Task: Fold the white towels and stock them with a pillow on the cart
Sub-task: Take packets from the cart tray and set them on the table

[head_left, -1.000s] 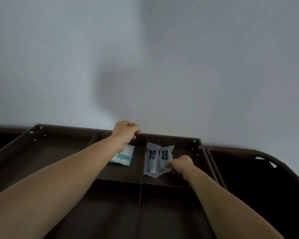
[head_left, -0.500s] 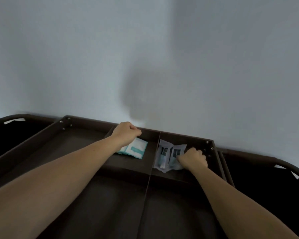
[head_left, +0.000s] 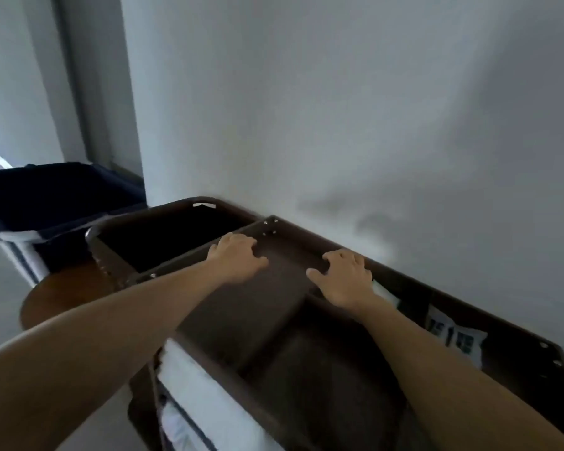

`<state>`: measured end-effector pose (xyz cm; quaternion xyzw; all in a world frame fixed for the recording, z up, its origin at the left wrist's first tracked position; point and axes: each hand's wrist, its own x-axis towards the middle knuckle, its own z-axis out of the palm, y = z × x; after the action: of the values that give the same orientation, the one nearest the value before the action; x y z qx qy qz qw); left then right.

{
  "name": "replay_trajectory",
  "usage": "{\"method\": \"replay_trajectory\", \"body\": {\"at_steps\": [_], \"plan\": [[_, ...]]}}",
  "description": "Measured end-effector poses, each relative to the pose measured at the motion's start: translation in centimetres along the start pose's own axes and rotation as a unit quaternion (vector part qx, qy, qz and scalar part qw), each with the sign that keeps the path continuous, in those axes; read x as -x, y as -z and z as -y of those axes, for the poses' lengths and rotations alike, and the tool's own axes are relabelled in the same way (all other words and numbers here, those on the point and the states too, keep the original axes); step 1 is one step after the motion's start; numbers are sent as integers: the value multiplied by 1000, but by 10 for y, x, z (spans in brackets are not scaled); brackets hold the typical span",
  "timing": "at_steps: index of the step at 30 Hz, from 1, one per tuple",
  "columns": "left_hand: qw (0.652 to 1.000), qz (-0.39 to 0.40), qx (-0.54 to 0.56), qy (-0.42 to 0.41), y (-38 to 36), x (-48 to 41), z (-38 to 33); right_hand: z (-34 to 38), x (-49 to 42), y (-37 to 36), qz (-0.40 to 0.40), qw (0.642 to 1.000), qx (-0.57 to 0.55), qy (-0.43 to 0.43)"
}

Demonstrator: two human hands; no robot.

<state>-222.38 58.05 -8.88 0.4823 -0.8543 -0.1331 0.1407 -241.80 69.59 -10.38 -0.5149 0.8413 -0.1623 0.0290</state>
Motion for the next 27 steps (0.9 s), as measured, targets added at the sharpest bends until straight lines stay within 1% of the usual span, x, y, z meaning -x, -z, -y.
{"method": "replay_trajectory", "body": {"at_steps": [9, 13, 17, 20, 24, 27], "plan": [[988, -64, -7, 142, 94, 52, 285, 250, -11, -79, 58, 990, -33, 124], [979, -55, -7, 197, 128, 73, 380, 348, -7, -113, 69, 983, -29, 165], [974, -67, 0, 219, 144, 75, 438, 419, -22, -131, 74, 978, -27, 195], [969, -58, -14, 238, 145, 66, 472, 461, -45, -147, 77, 974, -19, 211], [967, -31, -24, 252, 142, 32, 518, 502, -94, -174, 78, 972, -11, 222], [966, -32, -35, 253, 148, -9, 555, 529, -145, -194, 72, 970, -17, 230]]}}
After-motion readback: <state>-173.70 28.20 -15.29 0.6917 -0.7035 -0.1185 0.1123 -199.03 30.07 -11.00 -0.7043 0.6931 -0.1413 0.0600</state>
